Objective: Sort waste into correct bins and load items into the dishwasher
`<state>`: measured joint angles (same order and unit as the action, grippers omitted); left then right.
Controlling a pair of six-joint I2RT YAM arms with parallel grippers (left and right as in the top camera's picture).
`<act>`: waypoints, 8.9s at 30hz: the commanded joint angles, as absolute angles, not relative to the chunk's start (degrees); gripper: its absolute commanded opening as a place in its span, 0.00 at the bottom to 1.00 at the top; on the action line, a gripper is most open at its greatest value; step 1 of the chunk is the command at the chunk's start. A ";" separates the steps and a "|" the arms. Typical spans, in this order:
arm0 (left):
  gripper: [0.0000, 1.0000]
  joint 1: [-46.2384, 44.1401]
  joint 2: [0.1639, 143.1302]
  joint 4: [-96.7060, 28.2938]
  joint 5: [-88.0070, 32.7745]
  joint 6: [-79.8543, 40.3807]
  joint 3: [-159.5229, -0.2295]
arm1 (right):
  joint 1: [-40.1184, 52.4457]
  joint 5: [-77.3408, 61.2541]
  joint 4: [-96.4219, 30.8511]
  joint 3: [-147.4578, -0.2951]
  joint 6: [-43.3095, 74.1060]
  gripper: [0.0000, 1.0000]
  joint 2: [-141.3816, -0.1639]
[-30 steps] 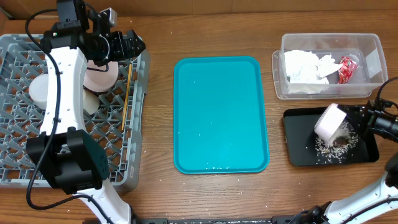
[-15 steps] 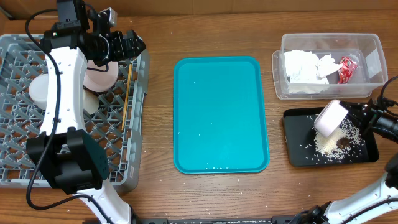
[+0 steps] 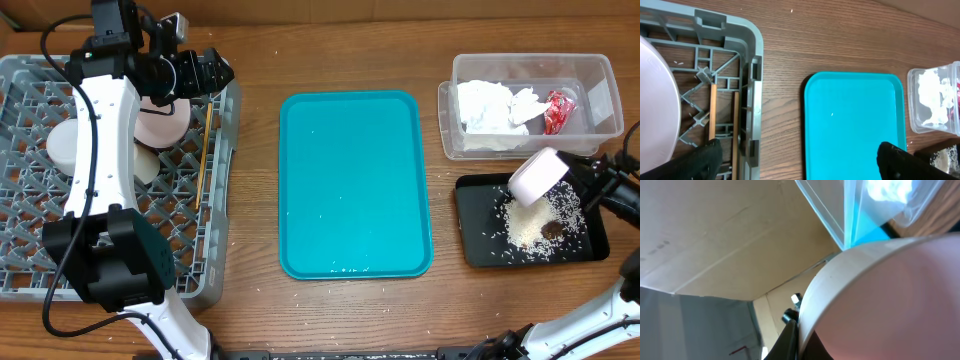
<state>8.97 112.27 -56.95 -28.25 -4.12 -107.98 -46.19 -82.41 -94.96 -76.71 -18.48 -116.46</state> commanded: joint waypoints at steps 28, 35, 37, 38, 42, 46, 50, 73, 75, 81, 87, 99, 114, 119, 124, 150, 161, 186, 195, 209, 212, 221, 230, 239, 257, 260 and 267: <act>1.00 8.60 111.96 -56.71 -27.88 -4.27 -108.86 | -44.14 -76.71 -89.58 -76.66 -15.59 0.04 -108.64; 1.00 8.60 111.96 -56.71 -27.88 -4.29 -108.86 | -42.98 -76.58 -94.54 -76.82 -16.78 0.04 -108.53; 1.00 8.60 111.96 -56.71 -27.88 -4.29 -108.86 | -41.67 -77.69 -96.49 -77.49 -18.72 0.04 -108.16; 1.00 8.60 111.96 -56.71 -27.88 -4.29 -108.86 | -40.88 -78.54 -97.06 -78.08 -19.70 0.04 -107.79; 1.00 8.60 111.96 -56.71 -27.88 -4.27 -108.86 | -35.88 -79.57 -97.17 -83.81 -17.76 0.04 -104.79; 1.00 8.60 111.96 -56.71 -27.88 -4.29 -108.86 | -30.39 -73.71 -95.90 -93.21 -10.79 0.04 -103.22; 1.00 8.60 111.96 -56.71 -27.88 -4.29 -108.86 | -21.34 -59.07 -89.45 -102.59 4.19 0.04 -102.80; 1.00 8.60 111.96 -56.71 -27.88 -4.29 -108.86 | 37.67 13.04 -60.73 -107.20 31.70 0.04 -120.01; 1.00 8.60 111.96 -56.71 -27.88 -4.29 -108.86 | 37.85 9.19 -59.90 -107.20 31.48 0.06 -121.47; 1.00 8.60 111.96 -56.71 -27.92 -4.29 -108.86 | 37.87 2.55 -59.11 -107.22 28.49 0.52 -121.86; 1.00 8.60 111.96 -56.71 -28.03 -4.40 -108.86 | 36.53 3.22 -61.91 -110.00 28.47 0.56 -121.21; 1.00 2.96 111.96 -57.56 -50.81 -5.28 -108.86 | 14.02 5.74 -75.77 -138.58 28.47 1.00 -116.07; 1.00 -29.74 112.16 -51.90 -22.24 -3.64 -108.86 | -9.82 5.48 -75.33 -139.85 28.49 1.00 -115.52; 1.00 -37.12 112.20 -51.11 -4.47 -0.58 -108.01 | -12.19 5.48 -75.33 -139.85 28.49 1.00 -115.52; 0.95 -40.77 114.26 -51.22 4.99 -0.60 -107.31 | -12.51 5.48 -75.33 -139.85 28.49 1.00 -115.52; 0.21 -40.82 129.05 -55.18 3.60 -8.16 -111.68 | -12.51 5.48 -75.33 -139.85 28.49 1.00 -115.52; 0.47 -37.78 122.61 -65.52 9.98 -8.47 -121.62 | -12.51 5.48 -75.33 -139.85 28.49 1.00 -115.52; 0.04 -36.05 129.25 -56.80 0.86 -11.07 -106.89 | -12.51 5.48 -75.33 -139.85 28.49 1.00 -115.52; 0.04 -32.01 127.24 -70.17 0.14 -15.53 -123.66 | -12.51 5.48 -75.33 -139.85 28.49 1.00 -115.52; 0.04 -5.06 107.37 -85.19 -4.97 -20.43 -134.21 | -12.51 5.48 -75.33 -139.85 28.49 1.00 -115.52; 0.04 1.98 104.92 -92.05 -6.09 -20.40 -134.06 | -12.51 5.48 -75.35 -139.85 28.49 1.00 -115.52; 0.05 18.22 99.68 -95.66 -11.70 -16.21 -127.79 | -12.51 5.48 -75.33 -139.85 28.49 1.00 -115.52; 0.04 39.77 94.02 -87.37 -37.60 -1.26 -107.39 | -12.51 5.48 -75.33 -139.85 28.49 1.00 -115.52; 0.04 55.83 95.59 -74.67 -66.04 15.29 -88.03 | -12.51 5.48 -75.33 -139.85 28.49 1.00 -115.52; 0.04 60.84 108.51 -54.13 -84.03 17.58 -77.43 | -12.51 5.48 -75.33 -139.85 28.49 1.00 -115.52; 0.04 60.84 109.93 -55.40 -82.78 17.58 -77.43 | -12.51 5.48 -75.33 -139.85 28.49 1.00 -115.52; 0.04 61.41 110.00 -57.19 -73.65 17.58 -77.43 | -12.51 5.48 -75.33 -139.85 28.49 1.00 -115.52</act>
